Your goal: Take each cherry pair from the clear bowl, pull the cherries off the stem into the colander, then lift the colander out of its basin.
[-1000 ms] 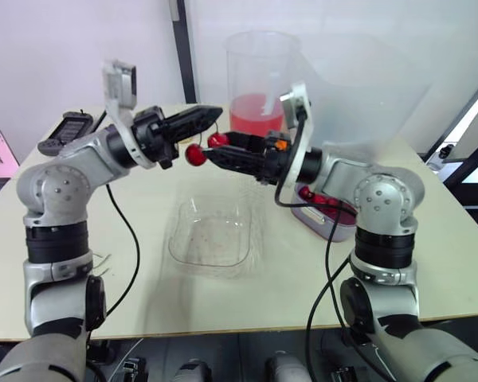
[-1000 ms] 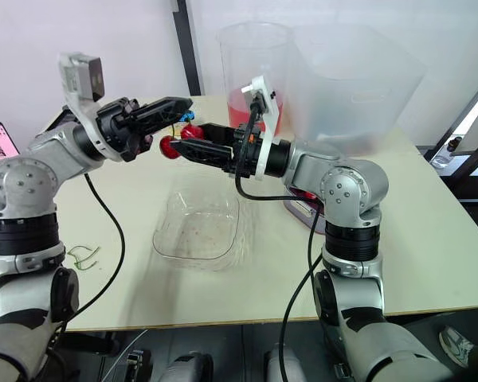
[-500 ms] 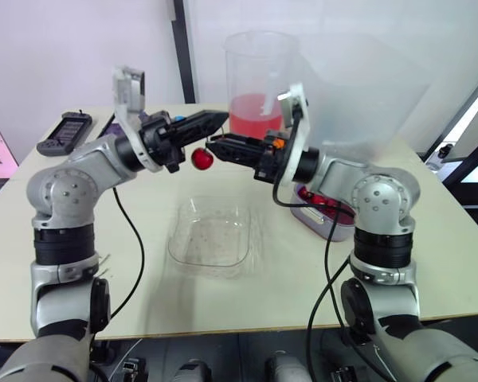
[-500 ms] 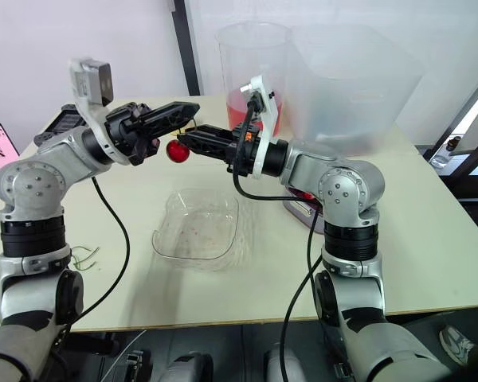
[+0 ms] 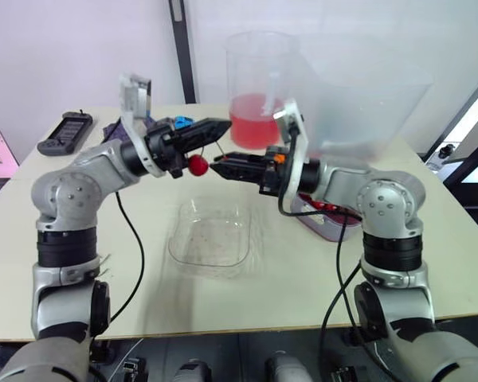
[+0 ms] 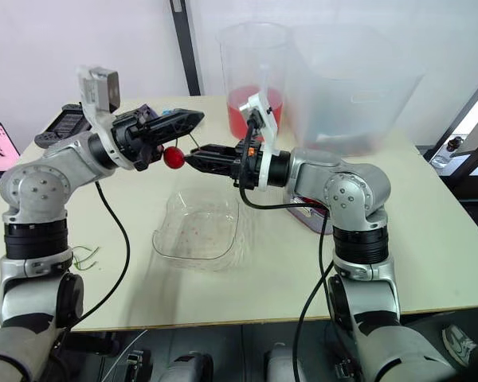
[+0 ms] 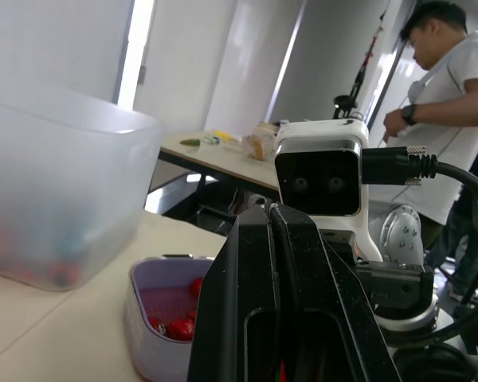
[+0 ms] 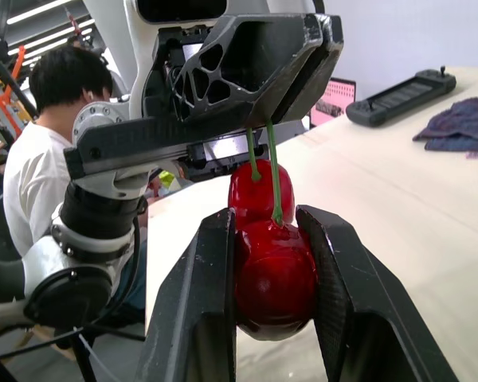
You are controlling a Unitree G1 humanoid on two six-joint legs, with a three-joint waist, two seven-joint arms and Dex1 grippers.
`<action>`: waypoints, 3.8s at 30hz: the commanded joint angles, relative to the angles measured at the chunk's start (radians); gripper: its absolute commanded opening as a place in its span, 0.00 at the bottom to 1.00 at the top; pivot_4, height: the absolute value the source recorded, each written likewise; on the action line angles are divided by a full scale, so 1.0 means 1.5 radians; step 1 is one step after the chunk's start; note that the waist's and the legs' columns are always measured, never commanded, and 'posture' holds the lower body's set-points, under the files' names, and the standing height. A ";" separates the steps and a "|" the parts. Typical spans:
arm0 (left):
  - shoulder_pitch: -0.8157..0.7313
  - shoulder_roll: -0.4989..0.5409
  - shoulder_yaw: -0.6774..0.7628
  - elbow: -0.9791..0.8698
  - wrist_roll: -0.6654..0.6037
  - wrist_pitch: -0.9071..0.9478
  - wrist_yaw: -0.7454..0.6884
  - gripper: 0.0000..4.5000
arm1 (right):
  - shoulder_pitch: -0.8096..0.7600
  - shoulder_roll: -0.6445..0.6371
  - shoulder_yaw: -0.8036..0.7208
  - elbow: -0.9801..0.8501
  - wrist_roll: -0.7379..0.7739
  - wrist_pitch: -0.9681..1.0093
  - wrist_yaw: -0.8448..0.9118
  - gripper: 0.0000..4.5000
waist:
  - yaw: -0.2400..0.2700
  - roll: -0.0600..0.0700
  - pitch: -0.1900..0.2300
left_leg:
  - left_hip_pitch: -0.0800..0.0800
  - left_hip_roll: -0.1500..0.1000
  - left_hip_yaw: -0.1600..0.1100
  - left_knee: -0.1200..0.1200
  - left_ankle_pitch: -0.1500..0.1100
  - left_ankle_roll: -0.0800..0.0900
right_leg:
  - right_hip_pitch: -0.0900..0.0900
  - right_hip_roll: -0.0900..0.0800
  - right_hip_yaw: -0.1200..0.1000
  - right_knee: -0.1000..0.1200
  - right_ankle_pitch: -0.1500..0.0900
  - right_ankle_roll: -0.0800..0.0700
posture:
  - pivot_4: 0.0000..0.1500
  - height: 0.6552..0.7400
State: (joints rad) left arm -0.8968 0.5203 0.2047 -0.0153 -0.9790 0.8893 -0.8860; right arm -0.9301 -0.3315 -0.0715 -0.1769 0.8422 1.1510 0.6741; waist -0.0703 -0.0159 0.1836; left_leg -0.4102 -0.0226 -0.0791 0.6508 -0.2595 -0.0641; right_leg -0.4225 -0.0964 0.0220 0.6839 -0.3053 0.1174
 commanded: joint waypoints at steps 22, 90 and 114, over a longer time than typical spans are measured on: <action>-0.011 0.003 0.033 -0.021 -0.013 -0.025 0.006 0.00 | 0.025 -0.069 0.046 -0.003 -0.013 -0.006 0.004 0.24 | 0.001 0.000 0.000 | 0.000 0.000 0.000 0.000 0.000 0.000 | 0.000 0.000 0.000 0.000 0.000 0.000 | 1.00 0.93; 0.006 -0.013 0.037 -0.053 -0.144 0.041 0.065 0.00 | 0.010 0.081 0.014 -0.030 0.011 -0.043 -0.031 0.99 | 0.011 -0.001 0.000 | 0.000 0.000 0.000 0.002 -0.001 0.001 | 0.001 0.000 0.000 -0.001 0.000 0.000 | 1.00 0.93; 0.001 -0.009 0.037 -0.042 -0.117 0.023 0.060 0.00 | 0.020 0.031 0.038 -0.041 0.022 -0.035 -0.028 0.14 | 0.001 -0.001 0.000 | 0.000 0.000 0.000 0.002 -0.001 0.001 | 0.001 0.000 0.000 -0.001 0.000 0.000 | 1.00 0.93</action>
State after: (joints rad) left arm -0.8724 0.4984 0.2459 -0.0604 -1.1547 0.9496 -0.7924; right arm -0.9045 -0.2644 -0.0157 -0.1997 0.8507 1.0782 0.6161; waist -0.0693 -0.0168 0.1839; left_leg -0.4103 -0.0227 -0.0796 0.6531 -0.2606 -0.0621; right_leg -0.4206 -0.0966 0.0215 0.6830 -0.3053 0.1175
